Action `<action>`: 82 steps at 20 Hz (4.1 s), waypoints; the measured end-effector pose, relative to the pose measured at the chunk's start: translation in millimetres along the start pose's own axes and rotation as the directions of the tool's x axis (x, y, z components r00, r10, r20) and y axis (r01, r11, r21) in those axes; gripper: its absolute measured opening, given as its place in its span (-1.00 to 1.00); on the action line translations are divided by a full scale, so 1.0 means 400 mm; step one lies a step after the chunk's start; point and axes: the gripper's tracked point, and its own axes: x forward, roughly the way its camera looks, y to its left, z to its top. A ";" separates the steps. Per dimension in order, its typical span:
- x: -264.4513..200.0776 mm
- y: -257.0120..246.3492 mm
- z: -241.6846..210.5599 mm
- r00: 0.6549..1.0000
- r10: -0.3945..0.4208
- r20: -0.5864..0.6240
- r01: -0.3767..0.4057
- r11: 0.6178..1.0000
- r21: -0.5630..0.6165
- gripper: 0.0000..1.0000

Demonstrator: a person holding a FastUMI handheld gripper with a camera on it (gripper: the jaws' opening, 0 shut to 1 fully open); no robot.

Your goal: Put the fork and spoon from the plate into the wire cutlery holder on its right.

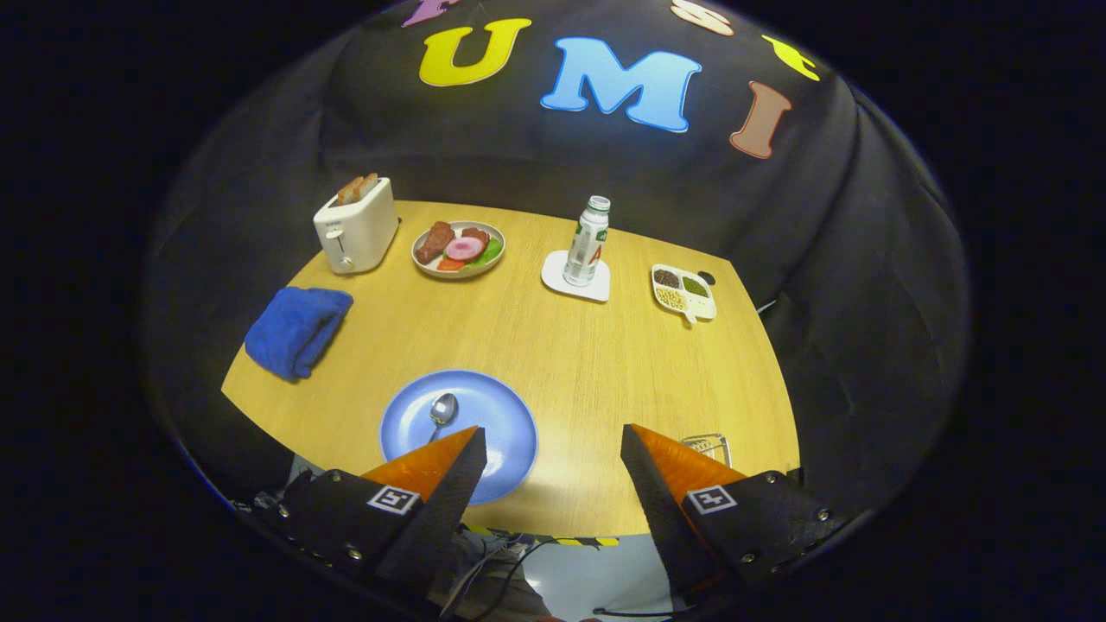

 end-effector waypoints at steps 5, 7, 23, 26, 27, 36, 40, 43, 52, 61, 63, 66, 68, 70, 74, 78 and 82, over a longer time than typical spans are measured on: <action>-0.021 0.063 0.074 0.985 -0.009 0.173 -0.009 0.995 0.102 0.93; -0.031 0.082 0.085 0.979 -0.021 0.204 -0.002 0.993 0.115 0.93; 0.223 0.300 -0.281 0.944 0.163 -0.286 -0.133 0.984 0.119 0.93; 0.256 0.313 -0.337 0.905 0.180 -0.385 -0.148 0.983 0.114 0.70; 0.261 0.325 -0.347 0.891 0.202 -0.406 -0.169 0.979 0.115 0.70; 0.315 0.315 -0.419 0.795 0.239 -0.558 -0.242 0.968 0.068 -0.60; 0.297 0.299 -0.390 0.779 0.240 -0.579 -0.271 0.962 0.034 -0.91; 0.295 0.274 -0.394 0.769 0.240 -0.592 -0.307 0.951 -0.013 -0.91; 0.191 0.083 -0.321 0.774 0.141 -0.617 -0.309 0.935 -0.174 -0.92; 0.070 -0.098 -0.283 0.783 0.068 -0.619 -0.234 0.954 -0.190 -0.91; 0.040 -0.152 -0.278 0.782 0.042 -0.621 -0.211 0.957 -0.200 -0.91; -0.005 -0.239 -0.270 0.772 -0.001 -0.635 -0.175 0.961 -0.215 -0.91; -0.035 -0.282 -0.266 0.763 -0.016 -0.646 -0.162 0.963 -0.214 -0.92; -0.055 -0.318 -0.266 0.755 -0.031 -0.654 -0.142 0.967 -0.209 -0.92; -0.072 -0.395 -0.275 0.724 -0.093 -0.684 -0.112 0.962 -0.250 -0.91; -0.073 -0.453 -0.315 0.668 -0.134 -0.732 -0.116 0.953 -0.281 -0.91; -0.080 -0.484 -0.331 0.636 -0.153 -0.756 -0.111 0.952 -0.286 -0.91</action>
